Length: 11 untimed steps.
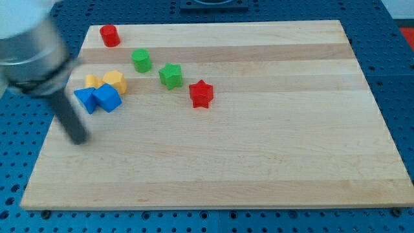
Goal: Move the blue triangle towards the bottom center
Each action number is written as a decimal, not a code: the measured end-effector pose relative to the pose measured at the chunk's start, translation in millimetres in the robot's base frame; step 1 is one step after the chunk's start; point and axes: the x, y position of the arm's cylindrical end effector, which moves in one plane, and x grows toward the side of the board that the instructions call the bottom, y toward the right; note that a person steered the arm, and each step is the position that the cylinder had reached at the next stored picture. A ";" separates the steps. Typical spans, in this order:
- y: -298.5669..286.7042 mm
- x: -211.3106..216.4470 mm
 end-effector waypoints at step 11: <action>185.4 67.2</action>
